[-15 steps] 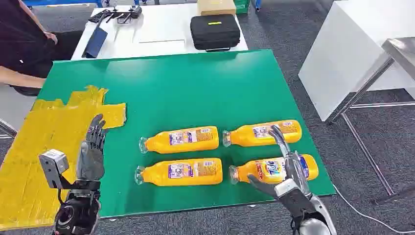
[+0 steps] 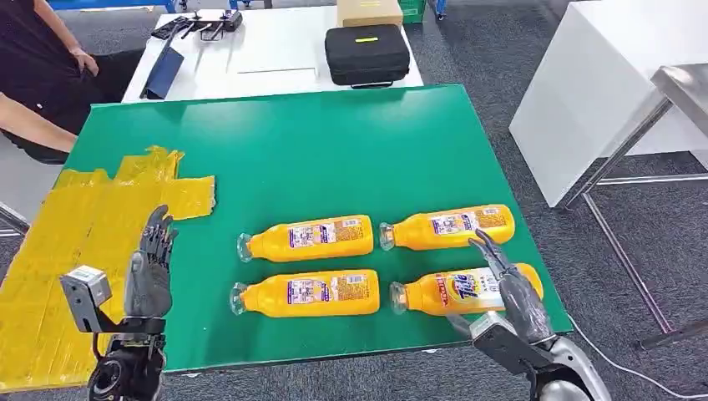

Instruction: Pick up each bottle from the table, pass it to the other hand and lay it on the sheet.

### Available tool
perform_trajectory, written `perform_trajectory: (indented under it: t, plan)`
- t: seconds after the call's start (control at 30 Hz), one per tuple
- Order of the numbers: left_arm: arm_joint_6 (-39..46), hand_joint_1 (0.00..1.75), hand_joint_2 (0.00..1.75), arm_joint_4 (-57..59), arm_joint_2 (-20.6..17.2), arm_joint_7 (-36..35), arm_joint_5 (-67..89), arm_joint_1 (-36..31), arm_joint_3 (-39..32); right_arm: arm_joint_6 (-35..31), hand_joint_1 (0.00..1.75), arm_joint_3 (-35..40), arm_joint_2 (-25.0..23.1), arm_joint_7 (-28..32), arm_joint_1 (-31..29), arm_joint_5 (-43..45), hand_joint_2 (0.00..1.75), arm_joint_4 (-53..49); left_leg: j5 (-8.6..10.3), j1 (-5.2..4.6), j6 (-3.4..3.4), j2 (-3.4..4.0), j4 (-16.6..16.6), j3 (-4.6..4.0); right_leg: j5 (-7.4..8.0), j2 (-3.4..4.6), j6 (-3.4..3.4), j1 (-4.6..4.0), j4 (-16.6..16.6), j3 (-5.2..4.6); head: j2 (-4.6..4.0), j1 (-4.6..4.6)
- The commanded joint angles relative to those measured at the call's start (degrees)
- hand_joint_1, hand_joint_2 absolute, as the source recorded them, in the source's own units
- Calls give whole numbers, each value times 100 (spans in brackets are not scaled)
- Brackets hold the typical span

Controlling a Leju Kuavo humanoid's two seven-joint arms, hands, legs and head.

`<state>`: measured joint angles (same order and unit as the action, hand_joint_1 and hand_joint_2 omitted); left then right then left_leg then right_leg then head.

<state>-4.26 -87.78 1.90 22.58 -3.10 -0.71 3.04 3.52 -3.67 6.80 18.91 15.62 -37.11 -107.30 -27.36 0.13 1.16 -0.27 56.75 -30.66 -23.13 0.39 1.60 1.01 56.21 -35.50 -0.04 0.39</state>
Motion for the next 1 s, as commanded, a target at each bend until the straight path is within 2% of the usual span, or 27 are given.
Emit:
perform_trajectory:
  t: [0.03, 0.17, 0.3, 0.4, 0.53, 0.77, 1.0]
  plan:
    - [-117, 0, 0, 7, 81, -158, 25, 91, -287, 386, 0, -316, 696, -808, -74, -982, 175, 249, -16, 7, -3, 9, -6, 34, -11, 4, -5, -8, -10, 34, 0, -2]
    - [-185, 0, 0, 80, 68, -162, 40, 64, -245, 487, 0, -417, 791, -1030, 128, -1497, 175, 196, -11, 6, -3, -9, -9, 33, -13, -13, -5, -8, -13, 37, 0, 0]
    - [-135, 0, 0, 101, 55, -173, 24, 45, -168, 643, 0, -340, 1039, -1249, -16, -1661, 175, 498, -17, 9, -5, 6, -13, 49, -13, 1, -8, -12, -19, 49, 0, 0]
    - [-124, 0, 0, 286, 59, -233, 2, -174, -85, 666, 0, -473, 1237, -1347, -12, -1643, 175, 595, -13, 4, 4, -2, -8, 30, -7, -4, -5, -5, -14, 31, 0, 0]
    - [-110, 0, 0, 407, 44, -251, -25, -299, -39, 680, 0, -585, 1290, -1323, 60, -1558, 175, 621, -15, 8, 2, -16, -10, 43, -13, -21, -7, -12, -21, 50, 0, 0]
    - [-90, 0, 0, 388, 9, -243, -71, -270, 11, 608, 0, -512, 1312, -1269, 59, -1586, 175, 683, -11, 4, 3, -2, -10, 31, -6, -5, -6, -7, -17, 30, 0, 0]
    - [-76, 0, 0, 411, -6, -239, -81, -281, 47, 643, 0, -362, 1355, -1231, -121, -1564, 175, 941, -16, 9, 2, 3, -13, 47, -9, -3, -8, -13, -23, 47, 0, -2]
